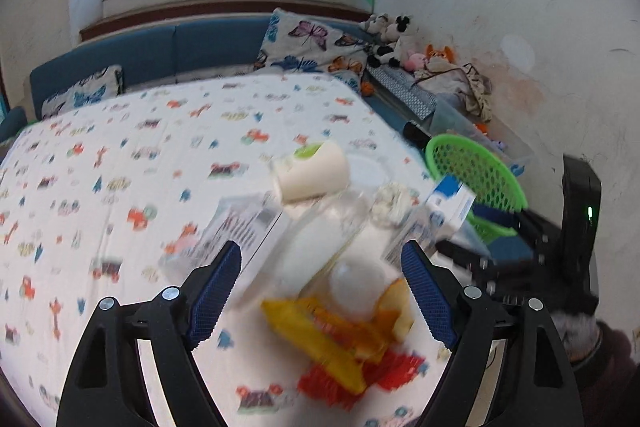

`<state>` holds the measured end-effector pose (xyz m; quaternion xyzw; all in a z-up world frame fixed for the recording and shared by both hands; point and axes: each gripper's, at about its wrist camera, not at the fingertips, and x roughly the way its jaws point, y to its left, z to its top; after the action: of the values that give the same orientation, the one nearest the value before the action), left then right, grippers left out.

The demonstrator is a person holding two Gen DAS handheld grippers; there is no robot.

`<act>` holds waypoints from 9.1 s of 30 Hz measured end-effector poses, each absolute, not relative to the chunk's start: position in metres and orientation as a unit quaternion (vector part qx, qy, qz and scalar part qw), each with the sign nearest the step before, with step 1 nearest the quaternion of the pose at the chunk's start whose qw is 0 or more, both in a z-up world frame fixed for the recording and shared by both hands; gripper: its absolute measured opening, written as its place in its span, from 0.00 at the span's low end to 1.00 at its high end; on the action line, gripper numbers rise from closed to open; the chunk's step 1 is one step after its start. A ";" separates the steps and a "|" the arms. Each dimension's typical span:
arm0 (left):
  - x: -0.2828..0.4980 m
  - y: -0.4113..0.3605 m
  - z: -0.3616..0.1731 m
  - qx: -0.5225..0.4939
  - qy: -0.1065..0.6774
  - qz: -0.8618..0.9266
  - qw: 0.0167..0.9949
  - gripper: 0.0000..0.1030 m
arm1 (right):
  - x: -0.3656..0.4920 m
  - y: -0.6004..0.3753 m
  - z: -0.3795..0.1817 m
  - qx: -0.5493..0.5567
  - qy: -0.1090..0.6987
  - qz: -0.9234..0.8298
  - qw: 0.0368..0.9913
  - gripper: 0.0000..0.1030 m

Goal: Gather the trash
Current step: 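Grasp the white milk carton with the right tool while the left tool grasps the yellow wrapper, then drop the milk carton into the basket with the right tool while the left carries the wrapper, then release the yellow snack wrapper into the green basket with the left tool, then move both tools back over the table toward the red mesh bag, then grasp the red mesh bag with the left tool while the right tool grasps the bread crust, then drop the red mesh bag into the green basket with the left tool while the right drops the bread crust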

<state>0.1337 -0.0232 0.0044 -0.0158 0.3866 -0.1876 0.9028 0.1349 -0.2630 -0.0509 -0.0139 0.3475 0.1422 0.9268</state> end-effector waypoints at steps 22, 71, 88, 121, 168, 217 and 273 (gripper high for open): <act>0.146 -0.006 -0.075 -0.136 0.501 -0.190 0.834 0.62 | 0.153 -0.262 -0.057 0.012 0.357 0.150 0.922 0.65; 0.172 -0.060 0.020 -0.067 0.409 -0.258 0.873 0.08 | 0.145 -0.395 -0.018 0.047 0.306 -0.020 0.951 0.65; 0.216 -0.173 0.044 -0.009 0.396 -0.315 0.862 0.08 | 0.172 -0.459 -0.071 0.064 0.355 -0.096 0.928 0.71; 0.260 -0.320 -0.025 0.056 0.469 -0.351 0.808 0.52 | 0.099 -0.468 -0.060 0.111 0.328 -0.085 0.934 0.77; 0.125 -0.060 -0.004 0.032 0.408 -0.306 0.859 0.70 | 0.074 -0.303 -0.046 0.039 0.336 0.095 0.936 0.78; 0.081 -0.003 -0.058 0.035 0.401 -0.276 0.873 0.24 | 0.100 -0.223 -0.087 -0.013 0.403 0.187 0.896 0.58; 0.152 -0.131 0.010 0.051 0.350 -0.345 0.870 0.24 | 0.144 -0.438 -0.040 0.065 0.341 -0.053 0.936 0.07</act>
<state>0.1524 -0.1306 0.0099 0.0509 0.3499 -0.3448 0.8696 0.1439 -0.4383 -0.0396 0.0650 0.3411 -0.0532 0.9363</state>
